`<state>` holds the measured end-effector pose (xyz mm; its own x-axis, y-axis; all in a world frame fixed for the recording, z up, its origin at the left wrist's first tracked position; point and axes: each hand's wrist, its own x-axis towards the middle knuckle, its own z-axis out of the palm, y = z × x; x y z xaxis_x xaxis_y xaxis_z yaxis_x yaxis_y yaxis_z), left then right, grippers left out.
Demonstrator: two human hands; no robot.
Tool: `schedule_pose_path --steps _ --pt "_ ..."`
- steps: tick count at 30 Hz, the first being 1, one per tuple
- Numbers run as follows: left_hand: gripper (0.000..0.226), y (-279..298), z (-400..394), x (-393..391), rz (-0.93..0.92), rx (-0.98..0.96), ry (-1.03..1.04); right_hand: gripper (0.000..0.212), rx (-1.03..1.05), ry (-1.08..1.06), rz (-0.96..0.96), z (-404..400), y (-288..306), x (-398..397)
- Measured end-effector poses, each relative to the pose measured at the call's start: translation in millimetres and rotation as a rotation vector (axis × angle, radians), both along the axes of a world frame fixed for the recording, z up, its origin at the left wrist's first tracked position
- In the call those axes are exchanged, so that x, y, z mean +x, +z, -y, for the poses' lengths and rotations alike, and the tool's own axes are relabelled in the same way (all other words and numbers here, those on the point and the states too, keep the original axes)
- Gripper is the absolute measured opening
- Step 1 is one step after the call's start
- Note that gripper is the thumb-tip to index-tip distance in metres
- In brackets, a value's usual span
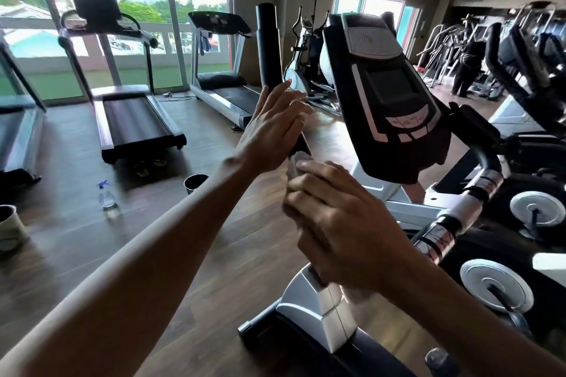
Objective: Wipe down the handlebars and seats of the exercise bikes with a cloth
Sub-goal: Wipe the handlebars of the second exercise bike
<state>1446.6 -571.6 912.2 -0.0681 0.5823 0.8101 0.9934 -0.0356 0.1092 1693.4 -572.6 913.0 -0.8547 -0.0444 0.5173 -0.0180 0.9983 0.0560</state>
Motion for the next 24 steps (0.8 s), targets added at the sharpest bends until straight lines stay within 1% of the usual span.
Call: schedule_pose_path --steps 3,4,7,10,12,15,17,19,21,24 --pt "0.038 0 0 -4 -0.028 0.010 -0.007 0.037 -0.168 -0.156 -0.032 3 13 -23" --pt "0.038 1 0 -4 -0.035 -0.002 -0.008 0.038 -0.188 -0.164 -0.045 4 9 -22" --pt "0.037 1 3 -2 -0.008 -0.007 -0.014 0.051 -0.205 -0.100 -0.069 10 -12 6" --pt "0.037 1 2 2 0.032 0.012 -0.020 0.057 -0.225 -0.123 -0.110 9 -25 23" --pt "0.037 0 1 4 0.054 0.009 -0.013 0.061 -0.257 -0.183 -0.119 4 -22 12" --pt "0.038 0 0 3 0.031 0.024 -0.011 0.068 -0.321 -0.288 -0.111 -4 -5 -16" --pt "0.039 -1 -1 2 0.014 0.014 -0.005 0.067 -0.312 -0.325 -0.127 -8 2 -27" --pt "0.039 -1 -1 3 0.021 0.001 0.011 0.065 -0.293 -0.308 -0.155 -6 0 -27" --pt "0.037 -1 -1 4 0.029 0.008 0.024 0.066 -0.273 -0.269 -0.162 -1 -8 -19" --pt "0.038 -1 -1 7 0.060 -0.005 0.042 0.072 -0.198 -0.245 -0.133 7 -23 1"
